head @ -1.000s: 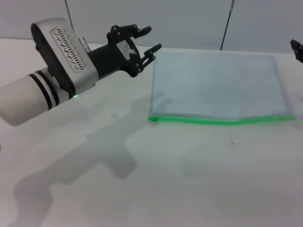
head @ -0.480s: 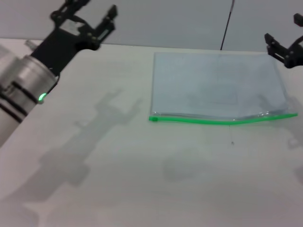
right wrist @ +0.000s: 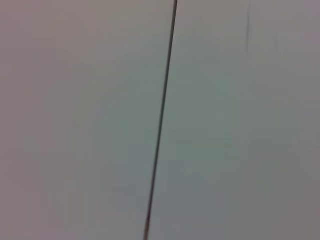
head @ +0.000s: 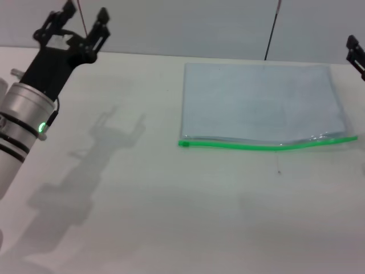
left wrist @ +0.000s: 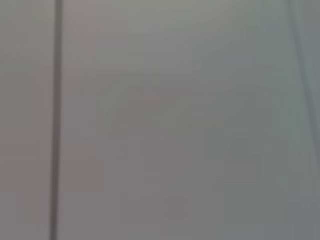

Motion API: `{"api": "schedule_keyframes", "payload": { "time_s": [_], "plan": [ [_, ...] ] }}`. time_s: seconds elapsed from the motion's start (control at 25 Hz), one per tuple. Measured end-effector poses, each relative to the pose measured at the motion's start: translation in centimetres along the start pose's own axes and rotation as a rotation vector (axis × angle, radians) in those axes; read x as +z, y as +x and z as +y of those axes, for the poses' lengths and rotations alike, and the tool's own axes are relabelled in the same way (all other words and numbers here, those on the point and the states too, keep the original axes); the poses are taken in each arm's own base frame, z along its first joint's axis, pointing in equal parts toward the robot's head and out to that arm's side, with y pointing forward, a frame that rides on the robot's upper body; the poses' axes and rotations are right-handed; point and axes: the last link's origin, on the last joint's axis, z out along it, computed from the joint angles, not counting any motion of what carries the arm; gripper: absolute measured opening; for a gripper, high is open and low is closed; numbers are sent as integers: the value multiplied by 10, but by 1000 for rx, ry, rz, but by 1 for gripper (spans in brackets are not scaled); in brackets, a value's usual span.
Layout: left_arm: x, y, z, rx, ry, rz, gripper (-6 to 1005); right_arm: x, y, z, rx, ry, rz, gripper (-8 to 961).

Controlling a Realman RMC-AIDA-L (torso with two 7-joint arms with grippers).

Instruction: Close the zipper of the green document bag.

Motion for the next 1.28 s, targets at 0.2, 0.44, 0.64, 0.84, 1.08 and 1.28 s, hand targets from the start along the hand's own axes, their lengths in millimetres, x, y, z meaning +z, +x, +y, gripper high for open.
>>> {"api": "schedule_keyframes", "payload": {
  "time_s": [0.2,0.44,0.64,0.84,1.08,1.28],
  "plan": [
    [-6,-9,-7,-8,41,-43,663,-1,7,4,-99,-12,-20,757],
    [-6,-11,-9,6,30,-60,639,8,17,3,-92,-21,27,760],
    [-1,-13,-7,16,14,-76,634,7,19,-2,-80,-1,35,763],
    [2,-15,-7,15,7,-87,642,9,16,-4,-69,5,25,765],
    [1,-13,-3,-2,-10,-75,648,8,17,-5,-30,20,26,766],
    [1,-14,0,-3,-24,-80,648,0,19,-1,-32,7,2,767]
  ]
}}
